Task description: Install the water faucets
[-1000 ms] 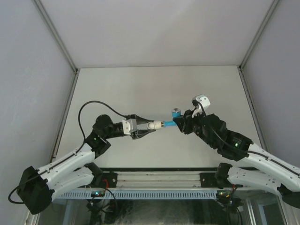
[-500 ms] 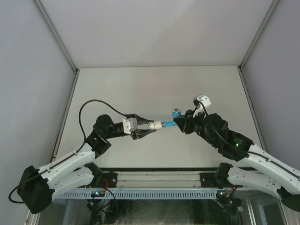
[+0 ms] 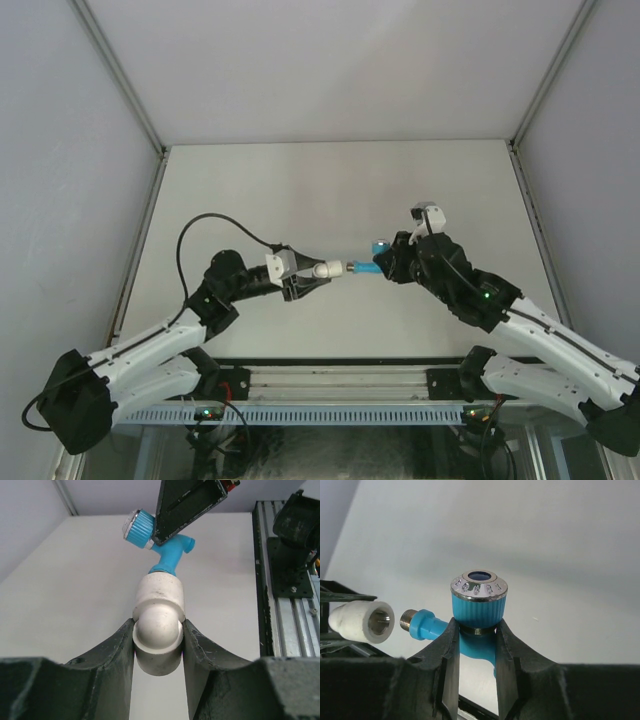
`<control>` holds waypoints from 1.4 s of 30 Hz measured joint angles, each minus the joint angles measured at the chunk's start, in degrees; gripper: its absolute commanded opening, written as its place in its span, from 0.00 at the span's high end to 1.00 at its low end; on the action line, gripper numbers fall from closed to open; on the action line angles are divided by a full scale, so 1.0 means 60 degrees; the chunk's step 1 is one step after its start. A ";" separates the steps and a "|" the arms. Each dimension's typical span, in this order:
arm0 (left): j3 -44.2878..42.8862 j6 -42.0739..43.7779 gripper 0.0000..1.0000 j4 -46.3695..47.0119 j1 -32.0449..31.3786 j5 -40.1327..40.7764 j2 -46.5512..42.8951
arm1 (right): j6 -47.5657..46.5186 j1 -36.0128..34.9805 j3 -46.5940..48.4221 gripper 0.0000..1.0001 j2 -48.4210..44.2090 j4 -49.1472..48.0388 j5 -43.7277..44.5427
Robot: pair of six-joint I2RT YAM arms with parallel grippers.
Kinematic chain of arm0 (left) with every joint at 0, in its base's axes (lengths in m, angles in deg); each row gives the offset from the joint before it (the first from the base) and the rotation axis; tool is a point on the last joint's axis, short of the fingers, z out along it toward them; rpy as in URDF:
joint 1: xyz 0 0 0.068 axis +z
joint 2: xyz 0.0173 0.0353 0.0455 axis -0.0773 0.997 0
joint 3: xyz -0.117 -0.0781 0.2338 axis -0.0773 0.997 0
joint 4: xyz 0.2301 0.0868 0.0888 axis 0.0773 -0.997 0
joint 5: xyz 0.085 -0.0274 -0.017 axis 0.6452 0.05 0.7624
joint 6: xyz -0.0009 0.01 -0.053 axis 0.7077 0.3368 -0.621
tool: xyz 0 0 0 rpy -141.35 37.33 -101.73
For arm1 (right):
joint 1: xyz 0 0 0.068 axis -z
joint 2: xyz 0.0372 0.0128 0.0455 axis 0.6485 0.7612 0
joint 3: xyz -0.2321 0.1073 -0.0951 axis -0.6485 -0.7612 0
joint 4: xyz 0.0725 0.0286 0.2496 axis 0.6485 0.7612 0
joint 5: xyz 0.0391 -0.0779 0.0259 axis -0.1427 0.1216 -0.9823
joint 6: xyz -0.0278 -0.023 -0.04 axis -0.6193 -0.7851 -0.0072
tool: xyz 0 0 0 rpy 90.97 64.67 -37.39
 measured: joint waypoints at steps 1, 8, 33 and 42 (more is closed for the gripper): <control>0.0175 -0.0051 1.00 0.0076 0.0000 0.0051 0.0000 | 0.0142 0.0040 -0.0073 1.00 0.0098 0.0138 0.0025; 0.1224 -0.0382 1.00 0.0182 -0.0040 0.0426 0.0000 | 0.1297 0.0044 -0.1126 1.00 0.0787 0.0543 0.0015; 0.1534 -0.2393 1.00 0.3920 -0.1898 0.1341 0.4175 | 0.3377 0.1096 -0.4736 0.42 0.1701 -0.2218 -0.3206; 0.1486 -0.3169 1.00 0.4470 -0.1898 0.1894 0.5125 | 0.3184 0.2317 -0.5832 0.41 0.0984 -0.3738 -0.4903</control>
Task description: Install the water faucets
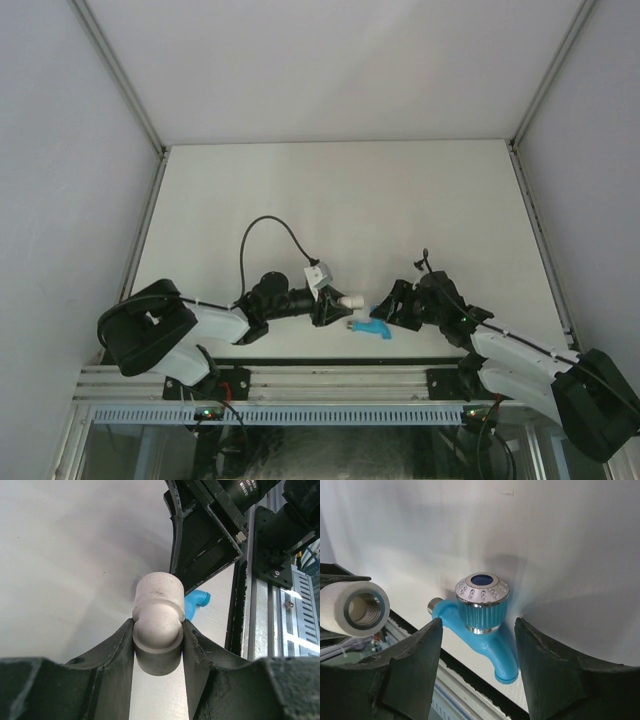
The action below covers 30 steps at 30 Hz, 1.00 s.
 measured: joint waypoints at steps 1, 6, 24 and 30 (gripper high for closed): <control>0.0000 -0.0040 1.00 0.0036 0.0000 0.0058 0.0000 | 0.0022 0.0157 -0.0197 0.43 -0.0033 -0.0350 -0.0208; -0.0022 -0.0259 1.00 -0.0011 0.0000 0.0120 0.0310 | 0.0080 0.1035 -0.0965 0.44 0.0291 -0.2160 -0.1319; 0.0579 -0.0750 1.00 -0.1064 -0.0040 0.0412 -0.0051 | -0.0211 0.1424 -0.1220 0.45 0.3024 -0.5810 -0.3340; 0.0801 -0.0823 1.00 -0.1909 -0.0146 0.0860 -0.2204 | -0.0291 0.1366 -0.1224 0.42 0.2758 -0.5552 -0.3271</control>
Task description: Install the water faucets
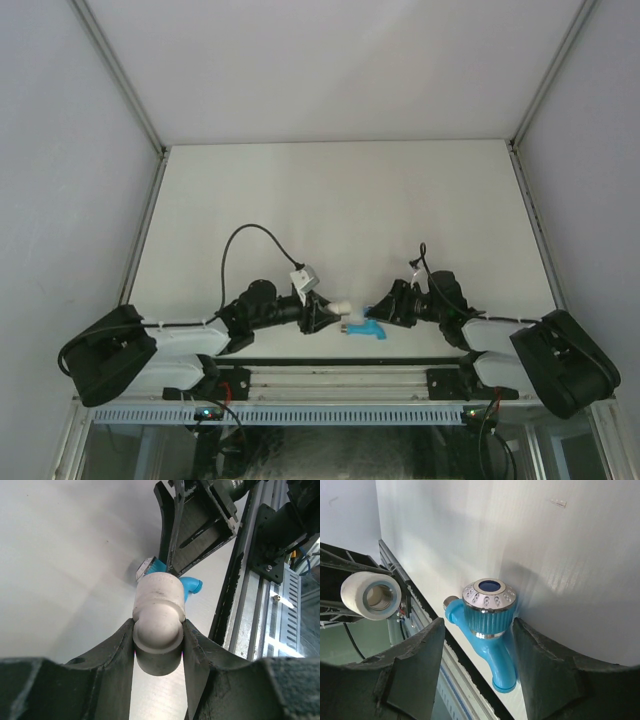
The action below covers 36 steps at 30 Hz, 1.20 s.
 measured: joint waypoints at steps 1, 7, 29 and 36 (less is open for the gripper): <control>0.0000 -0.0044 1.00 -0.0117 -0.0007 0.0025 -0.0138 | -0.0033 -0.0025 0.0000 0.42 -0.0109 0.0113 0.0033; 0.0197 -0.0219 1.00 -0.1169 -0.0026 0.0058 -0.0055 | -0.0415 -0.0197 0.0000 0.40 -0.1118 0.1300 0.0222; 0.0412 -0.1494 0.99 0.2532 -0.0142 -0.0521 0.3333 | 0.0408 -0.0809 -0.0015 0.54 0.1209 -0.1475 -0.0200; 0.0550 -0.1963 1.00 0.3763 -0.0138 -0.0565 0.4051 | 0.0834 -0.0976 -0.0117 0.60 0.1781 -0.2153 -0.0015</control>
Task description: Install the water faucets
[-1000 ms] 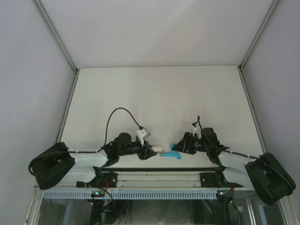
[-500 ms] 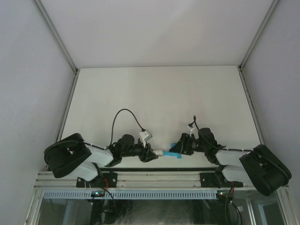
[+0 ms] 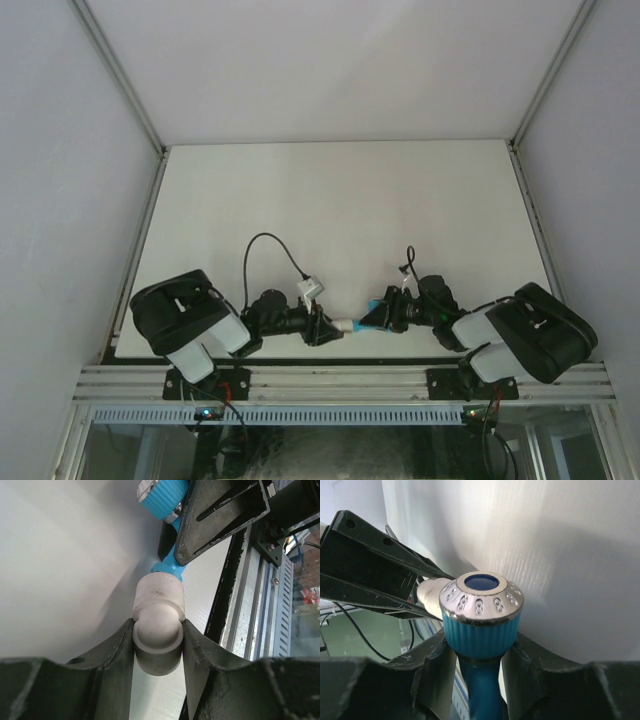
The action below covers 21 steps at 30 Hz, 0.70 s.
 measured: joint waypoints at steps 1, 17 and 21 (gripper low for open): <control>0.0044 0.0007 1.00 0.0066 0.0000 0.0004 -0.0004 | 0.0022 -0.0011 -0.0018 0.58 -0.0047 0.0058 0.0058; 0.0419 0.0244 1.00 -0.0062 0.0076 0.0273 -0.1282 | -0.1206 0.0226 -0.0087 1.00 -0.4921 0.4226 0.1002; 0.0586 0.0357 1.00 -0.0375 0.0466 -0.0015 -0.3104 | -0.1745 0.0222 -0.0080 1.00 -0.7497 0.5071 0.1253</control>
